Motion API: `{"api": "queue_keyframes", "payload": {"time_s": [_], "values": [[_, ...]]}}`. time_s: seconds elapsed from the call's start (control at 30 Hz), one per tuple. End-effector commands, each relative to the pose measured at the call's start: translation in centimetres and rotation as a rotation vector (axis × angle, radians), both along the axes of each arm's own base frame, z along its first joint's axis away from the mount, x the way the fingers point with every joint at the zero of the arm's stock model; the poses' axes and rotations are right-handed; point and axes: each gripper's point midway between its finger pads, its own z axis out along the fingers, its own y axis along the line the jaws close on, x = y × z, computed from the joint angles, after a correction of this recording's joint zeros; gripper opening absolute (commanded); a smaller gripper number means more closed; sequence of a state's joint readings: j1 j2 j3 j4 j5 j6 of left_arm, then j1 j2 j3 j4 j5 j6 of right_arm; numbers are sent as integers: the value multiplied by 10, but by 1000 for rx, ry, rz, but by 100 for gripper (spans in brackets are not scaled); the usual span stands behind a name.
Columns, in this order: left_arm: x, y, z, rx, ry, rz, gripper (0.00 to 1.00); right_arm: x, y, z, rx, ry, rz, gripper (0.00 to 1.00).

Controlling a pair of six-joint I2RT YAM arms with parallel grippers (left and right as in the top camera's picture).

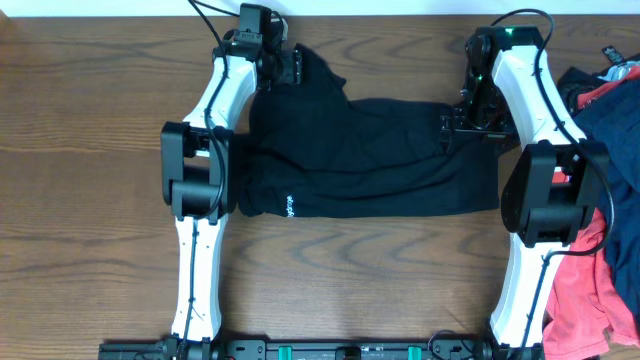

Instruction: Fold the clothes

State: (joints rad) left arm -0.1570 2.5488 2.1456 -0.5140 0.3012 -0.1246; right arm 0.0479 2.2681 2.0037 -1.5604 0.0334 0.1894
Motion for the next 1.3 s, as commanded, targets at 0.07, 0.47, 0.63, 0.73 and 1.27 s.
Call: {"api": "queue_keyframes", "payload": {"time_s": [0.07, 0.47, 0.63, 0.73, 1.27], "values": [[-8, -3, -33, -26, 69, -9, 69, -1, 5, 4, -1, 2, 8, 99], [-24, -16, -37, -68, 133, -43, 6, 6, 10, 2, 11, -31, -11, 99], [-26, -10, -30, -64, 145, -24, 6, 24, 11, -1, 17, -106, -8, 71], [-23, -8, -15, -67, 122, -22, 6, 41, 10, -3, 22, -174, -11, 96], [-28, 0, 26, -37, 99, -3, 6, 93, -22, -59, 180, -292, -106, 99]]}}
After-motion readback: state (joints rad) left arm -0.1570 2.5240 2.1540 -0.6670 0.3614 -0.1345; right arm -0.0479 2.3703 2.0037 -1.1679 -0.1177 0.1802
